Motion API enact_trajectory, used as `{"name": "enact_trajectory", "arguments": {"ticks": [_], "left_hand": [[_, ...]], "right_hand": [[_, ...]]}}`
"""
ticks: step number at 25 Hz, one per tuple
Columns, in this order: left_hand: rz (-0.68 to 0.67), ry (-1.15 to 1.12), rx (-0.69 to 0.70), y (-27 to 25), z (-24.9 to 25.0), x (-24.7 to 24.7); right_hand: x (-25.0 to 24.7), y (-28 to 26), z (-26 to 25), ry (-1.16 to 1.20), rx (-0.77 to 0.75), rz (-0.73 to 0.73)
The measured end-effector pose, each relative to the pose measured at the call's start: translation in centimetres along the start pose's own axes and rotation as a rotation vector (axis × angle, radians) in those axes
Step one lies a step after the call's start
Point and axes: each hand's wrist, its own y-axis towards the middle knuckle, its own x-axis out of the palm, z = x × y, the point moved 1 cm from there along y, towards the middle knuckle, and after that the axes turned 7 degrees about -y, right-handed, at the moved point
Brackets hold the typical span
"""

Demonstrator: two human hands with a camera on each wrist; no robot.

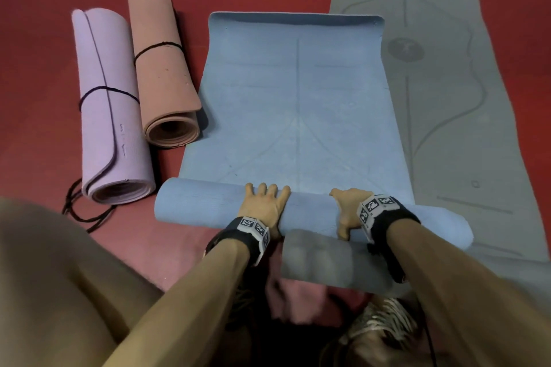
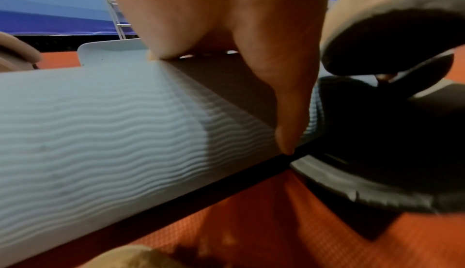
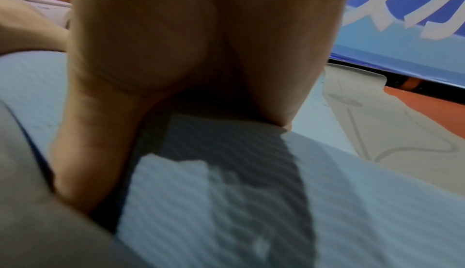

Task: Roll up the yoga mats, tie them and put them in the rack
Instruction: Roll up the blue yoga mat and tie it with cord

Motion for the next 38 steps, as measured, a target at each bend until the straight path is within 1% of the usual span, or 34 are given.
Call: {"name": "enact_trajectory", "arguments": {"ticks": [2,4,6,8,11,13,15,18,21,23,25,28,30,32,35,38], "left_hand": [[0.004,-0.027,0.007,0.2,-0.1,-0.5],[0.011,-0.048,-0.005,0.2,0.0,-1.2],[-0.03,-0.066,-0.008,0.3,0.5,-1.5],[-0.069,-0.086,-0.004,0.4,1.3,-1.5],[-0.054,-0.099,0.011,0.4,1.7,-1.4],[-0.042,-0.1,0.028,0.4,1.6,-1.0],[-0.02,-0.105,0.042,0.3,1.5,-0.8],[0.01,-0.077,0.054,0.0,0.6,-0.4],[0.024,0.009,-0.002,-0.9,-0.7,0.4],[0.056,0.059,-0.051,-1.3,-1.1,0.8],[0.051,0.068,-0.056,-1.2,-1.2,0.8],[0.005,0.01,-0.047,-0.3,-1.5,0.0],[-0.03,-0.052,-0.055,0.5,-2.0,-1.1],[-0.081,-0.088,-0.047,1.4,-2.6,-2.0],[-0.139,-0.075,-0.05,2.1,-2.8,-2.5],[-0.158,-0.081,-0.046,1.9,-2.9,-2.2]], "right_hand": [[1.0,-0.6,-0.4,-0.035,0.023,0.062],[1.6,-1.2,-1.0,-0.11,0.016,0.15],[2.1,-1.7,-1.9,-0.165,0.014,0.212],[2.7,-2.0,-2.6,-0.169,0.002,0.242],[3.3,-1.8,-3.0,-0.156,-0.051,0.285],[2.8,-1.6,-2.9,-0.134,-0.058,0.282],[1.9,-1.1,-2.6,-0.104,-0.053,0.229],[0.3,0.0,-2.2,-0.043,-0.043,0.112],[-1.3,1.0,-1.9,-0.039,-0.035,0.026],[-1.4,1.3,-1.8,-0.029,-0.034,0.002],[-0.7,1.3,-1.8,-0.015,-0.033,0.037],[0.8,0.4,-1.5,-0.011,-0.06,0.173],[1.8,-0.4,-1.3,-0.069,-0.073,0.262],[2.7,-0.8,-1.3,-0.133,-0.055,0.345],[2.9,-0.8,-1.3,-0.119,-0.04,0.369],[1.7,-0.7,-1.5,-0.107,-0.022,0.313]]}}
